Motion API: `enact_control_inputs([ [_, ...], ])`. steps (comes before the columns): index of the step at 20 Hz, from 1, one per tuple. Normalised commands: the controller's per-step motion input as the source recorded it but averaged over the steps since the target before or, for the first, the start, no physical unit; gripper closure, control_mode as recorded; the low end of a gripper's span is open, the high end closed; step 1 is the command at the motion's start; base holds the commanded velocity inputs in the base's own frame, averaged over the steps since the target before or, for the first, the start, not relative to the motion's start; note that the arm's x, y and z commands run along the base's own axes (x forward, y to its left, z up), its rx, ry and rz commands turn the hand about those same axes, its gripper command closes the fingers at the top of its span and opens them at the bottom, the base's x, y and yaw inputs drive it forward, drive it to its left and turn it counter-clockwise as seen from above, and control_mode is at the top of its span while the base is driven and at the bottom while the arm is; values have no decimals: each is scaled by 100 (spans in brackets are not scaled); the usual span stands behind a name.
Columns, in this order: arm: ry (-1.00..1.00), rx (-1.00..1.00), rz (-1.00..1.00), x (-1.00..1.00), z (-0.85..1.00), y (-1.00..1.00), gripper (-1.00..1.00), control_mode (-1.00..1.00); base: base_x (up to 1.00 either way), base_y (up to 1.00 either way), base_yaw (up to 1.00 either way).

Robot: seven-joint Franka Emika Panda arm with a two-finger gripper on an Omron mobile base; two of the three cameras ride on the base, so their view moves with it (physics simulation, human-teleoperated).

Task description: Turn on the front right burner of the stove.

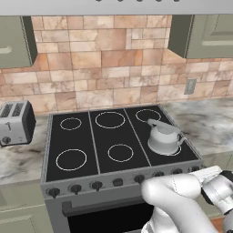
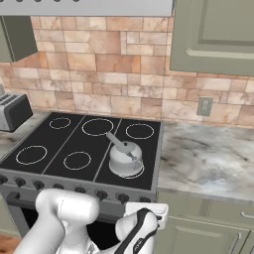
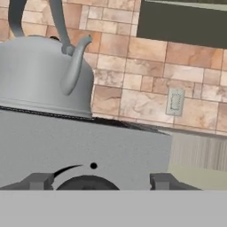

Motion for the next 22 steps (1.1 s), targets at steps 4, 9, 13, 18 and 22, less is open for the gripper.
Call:
enact_control_inputs([
  [4, 0, 0, 0, 10, -82, -17, -100, -100, 0, 0, 0],
  [9, 0, 0, 0, 1, -84, -2, -100, -100, 0, 0, 0],
  [13, 0, 0, 0, 0, -66, -9, -100, -100, 0, 0, 0],
  [18, 0, 2, 0, 0, -58, -14, 100, -100, 0, 0, 0],
  [22, 0, 1, 0, 2, -46, -16, 100, -100, 0, 0, 0],
])
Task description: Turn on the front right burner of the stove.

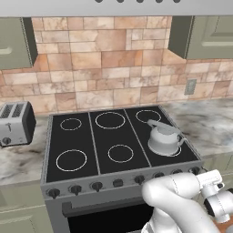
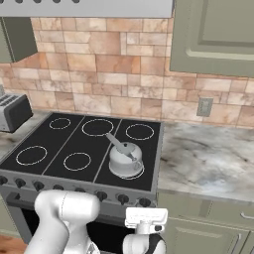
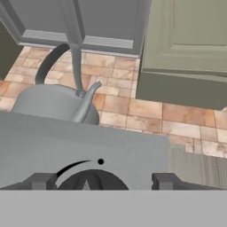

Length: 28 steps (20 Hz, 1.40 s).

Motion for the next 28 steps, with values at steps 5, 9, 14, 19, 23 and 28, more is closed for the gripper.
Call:
enact_control_inputs([
  [5, 0, 0, 0, 15, -29, -13, 100, -100, 0, 0, 0],
  [9, 0, 0, 1, 9, -28, -4, 100, -100, 0, 0, 0],
  [14, 0, 0, 1, 0, -32, -5, 100, -100, 0, 0, 0],
  [19, 0, -1, 0, 0, -46, -14, 100, -100, 0, 0, 0],
  [23, 1, -6, 0, 0, -42, -18, 100, -100, 0, 0, 0],
  [28, 3, -15, -2, 0, -41, -25, 100, -100, 0, 0, 0],
])
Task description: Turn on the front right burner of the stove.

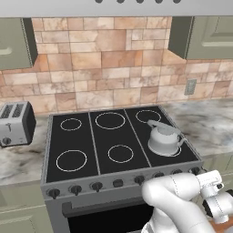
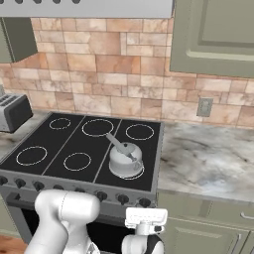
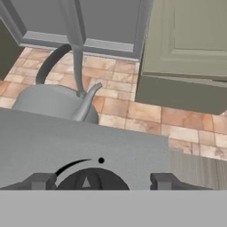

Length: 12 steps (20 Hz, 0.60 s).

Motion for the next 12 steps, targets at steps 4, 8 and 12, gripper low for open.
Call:
enact_control_inputs([
  [4, 23, -35, -23, 1, -34, -36, 100, -100, 0, 0, 0],
  [8, 33, -44, -33, 5, -32, -66, 100, -100, 0, 0, 0],
  [12, 33, -49, -35, 6, -37, -77, 100, -100, 0, 0, 0],
])
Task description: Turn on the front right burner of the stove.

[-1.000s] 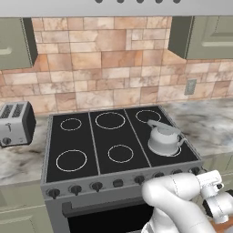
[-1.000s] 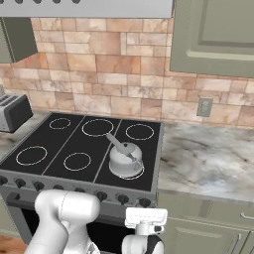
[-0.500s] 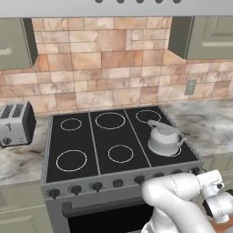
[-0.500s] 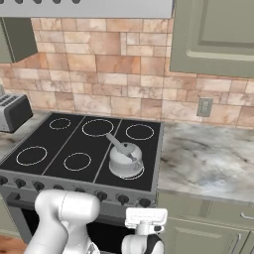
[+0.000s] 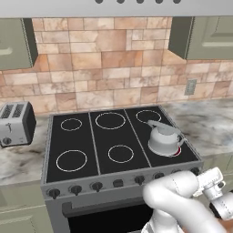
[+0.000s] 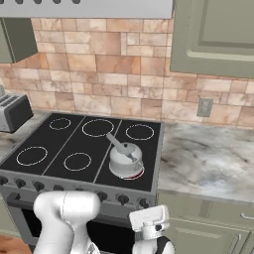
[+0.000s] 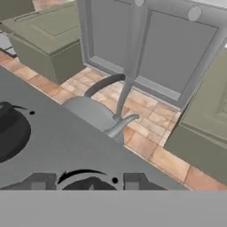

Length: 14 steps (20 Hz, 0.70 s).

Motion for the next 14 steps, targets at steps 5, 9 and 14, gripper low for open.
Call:
enact_control_inputs([
  [5, 31, -46, -30, 16, -46, -84, 100, -100, 0, 0, 0],
  [9, 38, -42, -27, 21, -36, -89, 100, -100, 0, 0, 0],
  [14, 40, -42, -29, 27, -24, -75, 100, -100, 0, 0, 0],
])
